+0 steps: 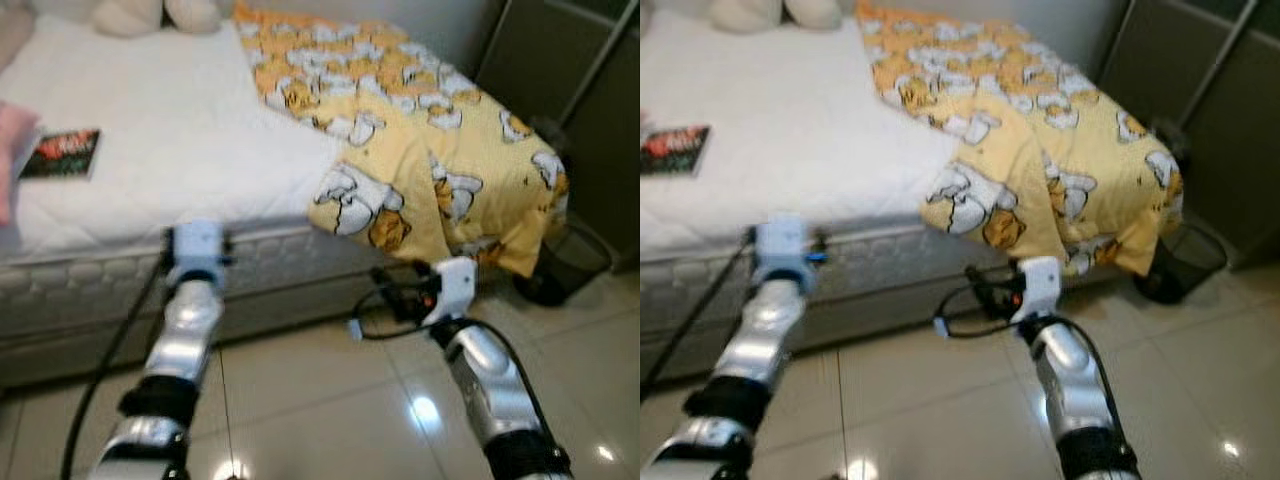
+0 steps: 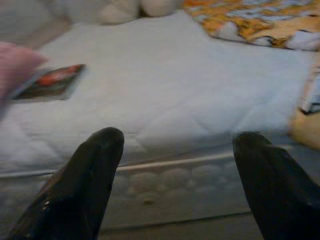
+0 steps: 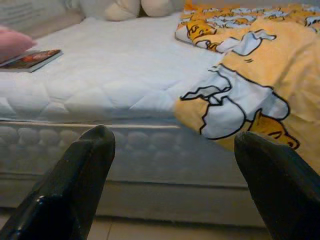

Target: Clean up the room

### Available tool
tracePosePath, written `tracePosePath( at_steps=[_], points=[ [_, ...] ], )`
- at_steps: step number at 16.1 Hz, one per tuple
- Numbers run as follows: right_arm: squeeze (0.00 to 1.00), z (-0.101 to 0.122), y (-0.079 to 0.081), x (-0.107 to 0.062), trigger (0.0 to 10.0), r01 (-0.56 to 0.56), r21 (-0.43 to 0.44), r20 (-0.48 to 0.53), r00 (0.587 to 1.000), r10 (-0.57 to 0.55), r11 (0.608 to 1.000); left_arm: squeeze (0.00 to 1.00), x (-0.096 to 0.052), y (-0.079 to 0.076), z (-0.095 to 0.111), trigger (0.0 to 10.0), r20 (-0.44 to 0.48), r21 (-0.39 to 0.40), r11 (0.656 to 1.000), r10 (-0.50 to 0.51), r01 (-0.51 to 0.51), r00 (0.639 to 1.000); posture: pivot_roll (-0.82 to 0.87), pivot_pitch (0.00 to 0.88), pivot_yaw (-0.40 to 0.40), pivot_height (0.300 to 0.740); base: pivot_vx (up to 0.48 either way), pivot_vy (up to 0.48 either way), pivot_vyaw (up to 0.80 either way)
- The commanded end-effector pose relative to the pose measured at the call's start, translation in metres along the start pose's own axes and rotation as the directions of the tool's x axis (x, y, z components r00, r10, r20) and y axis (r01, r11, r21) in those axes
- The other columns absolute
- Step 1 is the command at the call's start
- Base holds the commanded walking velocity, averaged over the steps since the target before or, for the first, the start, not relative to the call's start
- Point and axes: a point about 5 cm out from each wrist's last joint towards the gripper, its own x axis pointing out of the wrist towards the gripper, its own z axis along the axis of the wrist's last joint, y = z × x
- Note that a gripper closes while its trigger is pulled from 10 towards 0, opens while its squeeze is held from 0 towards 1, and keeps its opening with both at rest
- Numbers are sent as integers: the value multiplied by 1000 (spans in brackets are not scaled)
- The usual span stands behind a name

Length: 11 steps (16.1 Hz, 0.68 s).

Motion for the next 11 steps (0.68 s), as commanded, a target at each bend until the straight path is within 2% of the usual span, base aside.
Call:
tracePosePath(
  at_steps=[1,3,4,6,8,10,11],
  points=[
    [0,4,-16,-7,10000,52,-20,11,999,-52,998,0,-4,-11,1,10000,7,-18,1000,-22,22,1000,65,0,-57,740,379,-289,0],
    [0,5,-17,-7,10000,49,-23,12,999,-49,999,0,-4,-8,-4,10000,-26,-15,1000,7,-7,1000,72,0,-57,740,371,-300,0],
    [0,4,-17,-6,10000,40,-28,7,999,-40,999,0,-3,-10,-7,10000,-52,-10,1000,6,-7,999,77,0,-59,740,0,0,0],
    [0,-1,-12,-8,10000,7,-49,-13,1000,-8,999,0,-3,-10,0,10000,8,-8,1000,-27,27,1000,78,0,-60,740,127,0,0],
    [0,-4,-11,-9,10000,17,-66,-36,999,-20,998,0,-2,-6,-2,10000,-11,-22,1000,13,-13,1000,77,0,-65,740,480,0,0],
    [0,-2,-8,-10,10000,1,-52,-16,1000,-2,999,0,-2,-7,-2,10000,-13,-35,999,21,-21,1000,77,0,-65,740,480,0,0],
    [0,-1,-9,-10,10000,-1,-60,-16,1000,0,998,0,-2,-8,-2,10000,-13,-36,999,20,-20,1000,61,0,-70,740,480,0,669]
  ],
)
